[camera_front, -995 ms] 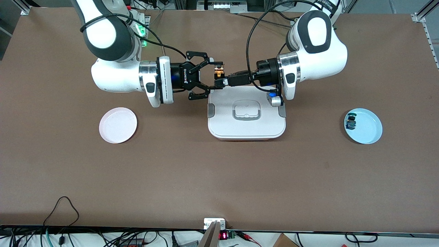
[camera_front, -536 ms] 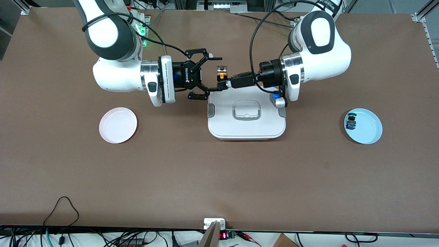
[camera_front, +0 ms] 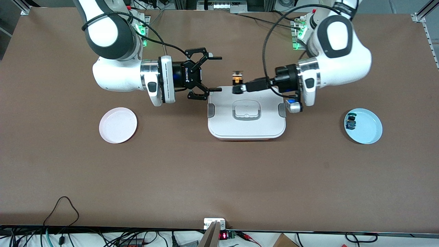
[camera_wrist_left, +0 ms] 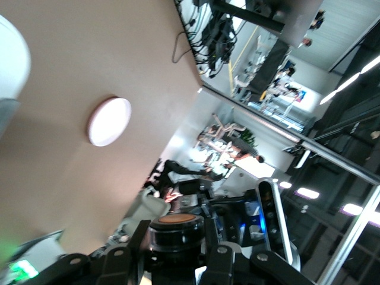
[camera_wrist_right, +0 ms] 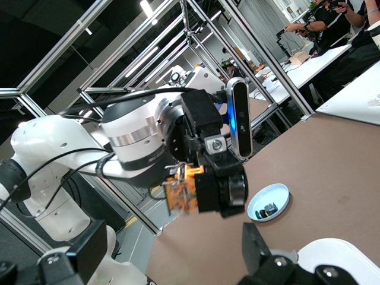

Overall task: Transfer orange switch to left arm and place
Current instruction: 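Open the right gripper while the left gripper pulls the switch away, then carry the switch with the left gripper while the right gripper retracts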

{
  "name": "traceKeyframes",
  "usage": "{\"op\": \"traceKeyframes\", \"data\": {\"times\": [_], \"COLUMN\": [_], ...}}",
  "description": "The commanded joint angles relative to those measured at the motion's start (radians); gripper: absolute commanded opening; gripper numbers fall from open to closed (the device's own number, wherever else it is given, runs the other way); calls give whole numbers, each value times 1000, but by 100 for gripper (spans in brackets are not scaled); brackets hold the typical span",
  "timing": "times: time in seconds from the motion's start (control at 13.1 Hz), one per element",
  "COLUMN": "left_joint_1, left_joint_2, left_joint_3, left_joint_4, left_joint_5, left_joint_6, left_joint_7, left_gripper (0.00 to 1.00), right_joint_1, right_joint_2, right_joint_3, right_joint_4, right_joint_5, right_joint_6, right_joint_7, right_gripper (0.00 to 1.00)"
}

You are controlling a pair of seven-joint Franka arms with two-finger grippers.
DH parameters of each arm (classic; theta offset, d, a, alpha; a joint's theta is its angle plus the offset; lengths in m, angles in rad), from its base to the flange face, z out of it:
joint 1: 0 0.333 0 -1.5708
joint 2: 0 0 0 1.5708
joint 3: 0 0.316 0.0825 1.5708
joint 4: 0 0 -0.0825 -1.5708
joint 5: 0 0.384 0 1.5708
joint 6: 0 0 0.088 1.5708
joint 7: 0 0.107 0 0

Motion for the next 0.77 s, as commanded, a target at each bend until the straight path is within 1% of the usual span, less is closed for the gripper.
{"op": "traceKeyframes", "data": {"times": [0.0,0.15,0.31,0.38,0.46,0.54,0.69], "left_joint_1": [193,345,424,461,496,505,507], "left_joint_2": [-77,-77,-77,-75,-71,-54,41], "left_joint_3": [-2,-3,3,4,1,1,3], "left_joint_4": [-66,-31,-12,-9,-9,-9,12], "left_joint_5": [174,456,653,771,915,1083,1386], "left_joint_6": [-227,-408,-516,-551,-562,-554,-496], "left_joint_7": [5,12,63,81,100,133,176], "left_gripper": [0,0,0,0,0,0,0], "right_joint_1": [7,4,2,2,2,0,0], "right_joint_2": [-23,-25,-25,-26,-26,-26,-34], "right_joint_3": [-31,-60,-89,-106,-122,-142,-166], "right_joint_4": [-6,-6,-8,-9,-11,-11,-8], "right_joint_5": [6,-4,-29,-44,-64,-96,-179], "right_joint_6": [4,2,-1,-4,-8,-10,-10], "right_joint_7": [22,48,85,100,129,182,320], "right_gripper": [100,100,100,100,100,100,100]}}
